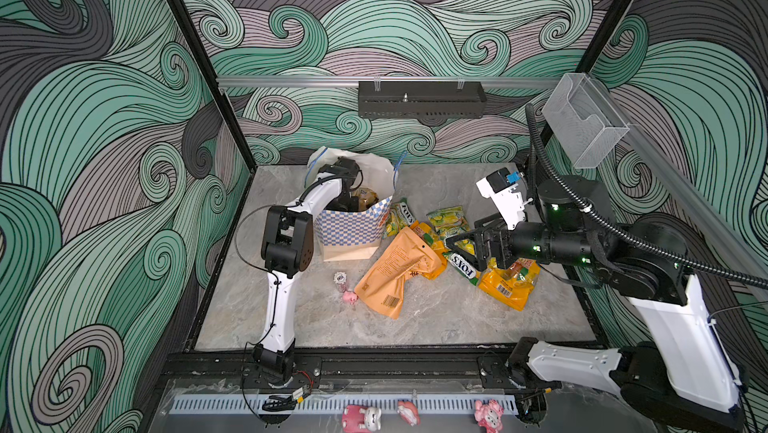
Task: Take the snacks out of the paper bag
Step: 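Grasp the gold Mixed Fruit Candy bag with the left gripper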
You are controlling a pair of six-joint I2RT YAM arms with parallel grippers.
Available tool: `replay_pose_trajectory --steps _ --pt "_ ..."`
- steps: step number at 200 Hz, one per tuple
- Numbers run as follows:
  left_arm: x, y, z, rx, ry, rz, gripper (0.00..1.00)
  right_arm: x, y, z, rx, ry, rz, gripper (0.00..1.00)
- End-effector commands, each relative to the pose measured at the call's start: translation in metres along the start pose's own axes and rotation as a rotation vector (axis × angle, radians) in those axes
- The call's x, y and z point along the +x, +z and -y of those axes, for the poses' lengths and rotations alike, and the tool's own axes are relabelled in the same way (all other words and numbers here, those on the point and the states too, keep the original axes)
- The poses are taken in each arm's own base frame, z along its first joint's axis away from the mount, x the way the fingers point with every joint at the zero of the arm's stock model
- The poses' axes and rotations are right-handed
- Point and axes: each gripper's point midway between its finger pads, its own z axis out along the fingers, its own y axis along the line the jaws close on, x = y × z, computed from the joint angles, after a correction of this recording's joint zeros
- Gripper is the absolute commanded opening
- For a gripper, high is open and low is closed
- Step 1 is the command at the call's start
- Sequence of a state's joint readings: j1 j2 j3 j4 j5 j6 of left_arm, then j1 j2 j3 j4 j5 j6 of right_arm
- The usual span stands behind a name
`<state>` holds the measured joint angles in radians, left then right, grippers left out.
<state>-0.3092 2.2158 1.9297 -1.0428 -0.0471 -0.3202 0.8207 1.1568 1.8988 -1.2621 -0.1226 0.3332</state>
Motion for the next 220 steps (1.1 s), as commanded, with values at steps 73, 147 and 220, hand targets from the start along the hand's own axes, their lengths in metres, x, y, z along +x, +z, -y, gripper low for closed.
replay_pose_trajectory --steps 73,147,220 --pt "-0.021 -0.106 0.011 0.098 0.05 0.189 0.0 -0.006 0.002 -0.002 -0.009 0.023 0.033 0.99" --pt "-0.038 -0.162 0.025 0.198 0.073 0.336 0.0 -0.005 0.004 -0.001 -0.006 0.03 0.034 0.99" --pt "-0.058 -0.234 0.033 0.292 0.058 0.548 0.0 -0.005 0.006 0.0 -0.001 0.033 0.033 0.99"
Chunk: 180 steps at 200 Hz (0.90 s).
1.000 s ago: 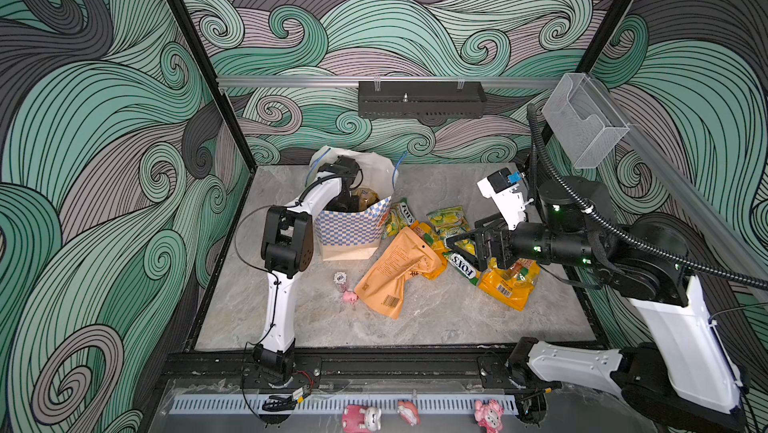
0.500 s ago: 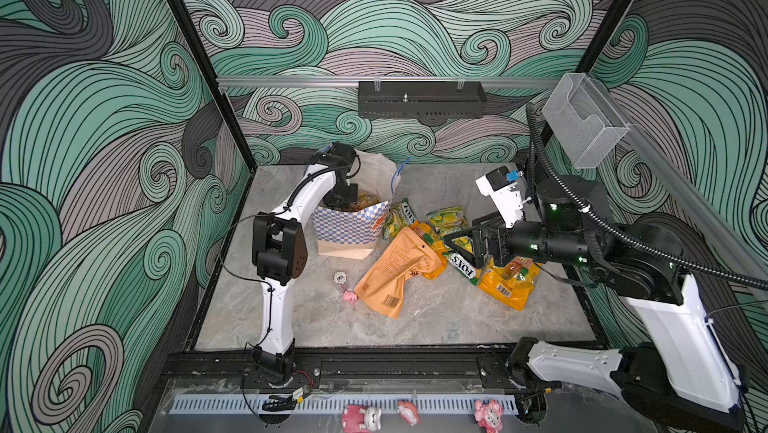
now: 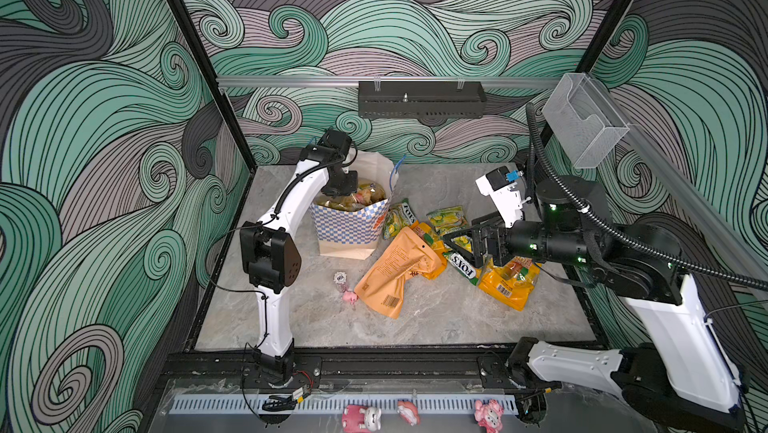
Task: Take the snacks out of the paper bag
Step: 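Grasp the gold Mixed Fruit Candy bag with the left gripper, then lift the gold candy bag up out of the checkered bag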
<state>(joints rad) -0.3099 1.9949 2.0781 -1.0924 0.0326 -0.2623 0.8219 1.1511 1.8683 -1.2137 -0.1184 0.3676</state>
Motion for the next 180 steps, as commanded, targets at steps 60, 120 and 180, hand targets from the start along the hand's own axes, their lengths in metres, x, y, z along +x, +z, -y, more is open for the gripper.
replay_pose_trajectory --steps 60,120,180 --pt "-0.075 -0.118 0.039 0.18 -0.002 0.389 0.0 0.001 -0.001 0.001 0.007 0.005 0.012 0.99" --pt "-0.092 -0.163 0.05 0.232 0.002 0.498 0.0 -0.001 0.001 0.001 0.007 0.007 0.016 0.99" --pt "-0.102 -0.202 0.055 0.268 -0.008 0.592 0.0 0.0 0.003 0.0 0.001 0.009 0.016 0.99"
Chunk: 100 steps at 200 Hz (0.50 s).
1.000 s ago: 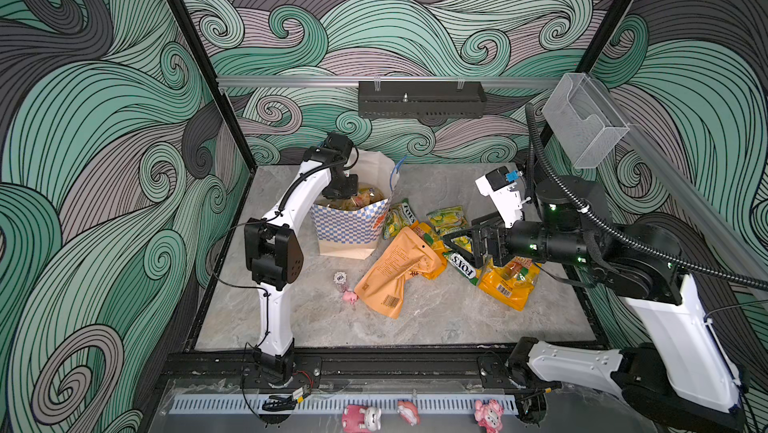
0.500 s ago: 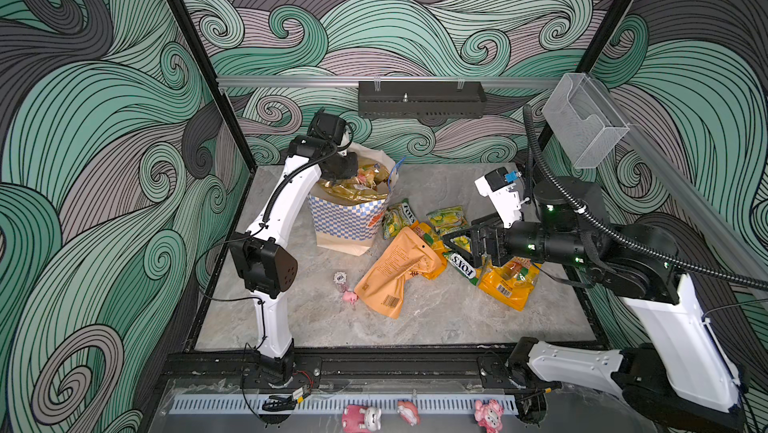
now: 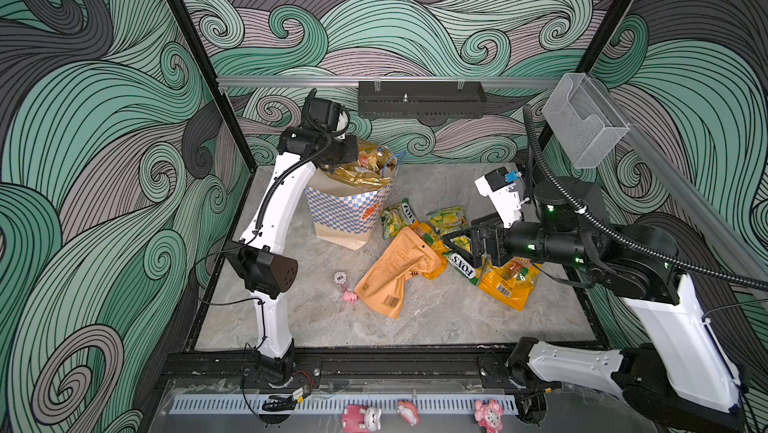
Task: Take the snacks out of the paper bag
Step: 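Lift the gold candy bag up out of the checkered bag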
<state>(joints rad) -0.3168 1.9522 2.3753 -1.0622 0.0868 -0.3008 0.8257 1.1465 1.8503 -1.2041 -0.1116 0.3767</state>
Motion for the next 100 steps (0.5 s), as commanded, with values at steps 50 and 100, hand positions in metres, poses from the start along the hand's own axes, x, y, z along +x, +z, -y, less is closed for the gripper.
replay_pose_trajectory --steps 50,100 --pt "-0.074 -0.106 0.028 0.051 0.054 0.348 0.0 -0.003 -0.001 -0.001 -0.002 0.004 0.025 0.99" --pt "-0.092 -0.138 0.028 0.023 0.09 0.458 0.0 -0.004 -0.001 -0.002 -0.007 0.005 0.026 0.99"
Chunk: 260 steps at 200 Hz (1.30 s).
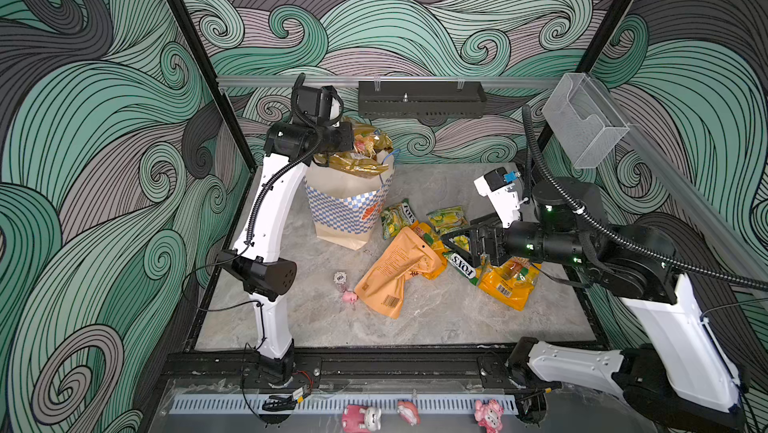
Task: Take the snacks out of the paper bag
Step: 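Lift the gold candy bag up out of the checkered bag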
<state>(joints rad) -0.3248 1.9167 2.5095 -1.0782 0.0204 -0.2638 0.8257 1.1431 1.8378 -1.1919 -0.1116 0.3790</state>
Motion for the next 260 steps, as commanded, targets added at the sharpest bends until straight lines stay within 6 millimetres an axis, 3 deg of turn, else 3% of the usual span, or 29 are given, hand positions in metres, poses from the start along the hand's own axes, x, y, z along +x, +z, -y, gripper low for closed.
replay_pose_trajectory --steps 1,34,68,135,169,223,260 --pt "-0.069 -0.075 0.015 0.032 0.037 0.298 0.0 -0.004 -0.002 -0.002 -0.006 0.003 0.022 0.99" --pt "-0.084 -0.101 0.011 -0.002 0.055 0.377 0.0 -0.004 -0.003 -0.002 -0.005 0.003 0.024 0.99" --pt "-0.104 -0.141 0.013 0.0 0.054 0.495 0.0 -0.005 -0.003 0.0 0.005 -0.004 0.03 0.99" --pt "-0.136 -0.231 0.041 0.182 0.009 0.733 0.0 -0.01 -0.006 0.004 0.03 -0.016 0.068 0.99" --pt "-0.147 -0.268 0.054 0.295 -0.037 0.827 0.0 -0.009 -0.006 0.008 0.048 -0.028 0.073 0.99" --pt "-0.152 -0.291 0.083 0.465 -0.059 0.877 0.0 -0.012 -0.01 0.013 0.075 -0.044 0.101 0.99" --pt "-0.144 -0.285 0.12 0.598 -0.035 0.839 0.0 -0.013 -0.017 0.026 0.141 -0.041 0.138 0.99"
